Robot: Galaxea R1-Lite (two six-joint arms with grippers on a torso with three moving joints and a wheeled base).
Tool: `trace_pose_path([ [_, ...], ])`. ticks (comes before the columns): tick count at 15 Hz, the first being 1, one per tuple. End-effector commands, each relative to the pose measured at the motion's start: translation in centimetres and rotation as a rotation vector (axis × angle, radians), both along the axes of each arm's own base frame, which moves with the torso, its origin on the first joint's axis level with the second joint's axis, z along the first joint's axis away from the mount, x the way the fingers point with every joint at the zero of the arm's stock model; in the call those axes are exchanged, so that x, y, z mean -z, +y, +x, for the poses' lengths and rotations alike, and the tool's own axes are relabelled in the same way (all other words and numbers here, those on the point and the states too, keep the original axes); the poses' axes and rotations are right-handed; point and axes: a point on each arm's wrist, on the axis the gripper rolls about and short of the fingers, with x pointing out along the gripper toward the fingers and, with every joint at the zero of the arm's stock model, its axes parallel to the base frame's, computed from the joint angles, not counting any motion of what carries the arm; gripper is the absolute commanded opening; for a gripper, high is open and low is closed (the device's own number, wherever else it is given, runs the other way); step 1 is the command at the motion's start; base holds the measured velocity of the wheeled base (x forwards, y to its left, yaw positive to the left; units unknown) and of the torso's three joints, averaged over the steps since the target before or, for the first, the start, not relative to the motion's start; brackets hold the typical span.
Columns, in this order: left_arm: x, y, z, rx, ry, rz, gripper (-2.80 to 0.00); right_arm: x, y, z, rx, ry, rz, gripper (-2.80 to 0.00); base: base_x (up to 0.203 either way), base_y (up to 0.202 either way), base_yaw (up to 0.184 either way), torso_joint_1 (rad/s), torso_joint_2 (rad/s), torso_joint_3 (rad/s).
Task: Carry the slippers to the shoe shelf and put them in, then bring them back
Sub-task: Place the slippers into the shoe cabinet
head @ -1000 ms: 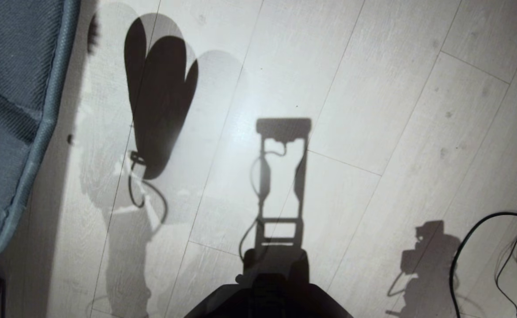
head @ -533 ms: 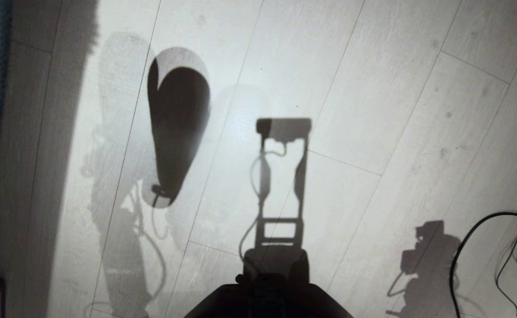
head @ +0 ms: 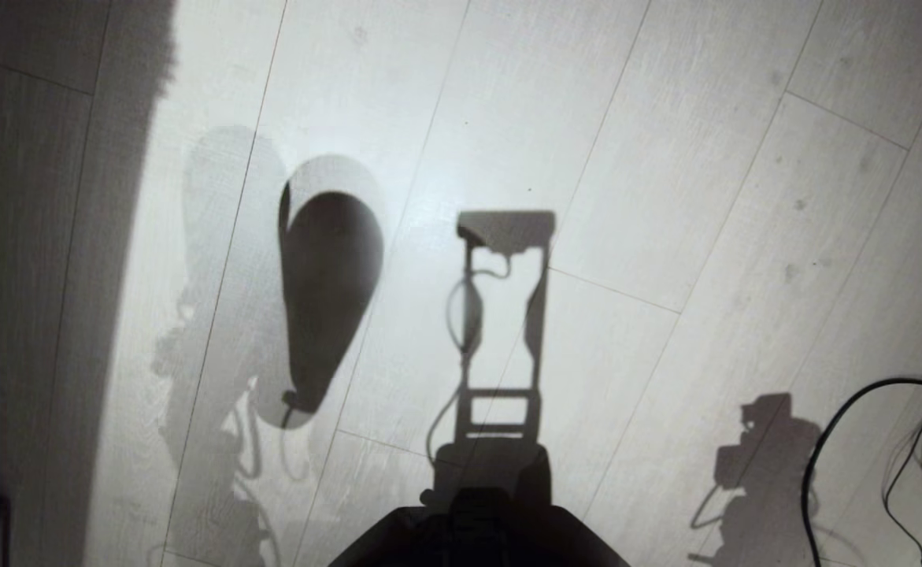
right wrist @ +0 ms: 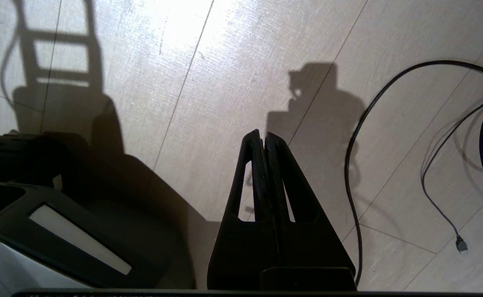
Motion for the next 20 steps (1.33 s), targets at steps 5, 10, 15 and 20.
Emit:
trace_pose_path([
  [5,5.3,0.1,-0.7,-0.070,0.021,-0.001,-2.80,0.0,0.0,0.0,0.000,0.000,-0.001,-2.80,0.000,0.000,0.000,0.000,0.00,0.000],
  [10,9.3,0.3,-0.7,-0.168,0.078,0.017,-2.80,0.0,0.0,0.0,0.000,0.000,-0.001,-2.80,0.000,0.000,0.000,0.000,0.00,0.000],
  [15,11.3,0.5,0.1,-0.219,0.142,0.028,-2.80,0.0,0.0,0.0,0.000,0.000,-0.001,-2.80,0.000,0.000,0.000,0.000,0.00,0.000],
  [20,12.2,0.7,0.4,-0.321,0.224,0.074,-2.80,0.0,0.0,0.0,0.000,0.000,-0.001,-2.80,0.000,0.000,0.000,0.000,0.00,0.000],
])
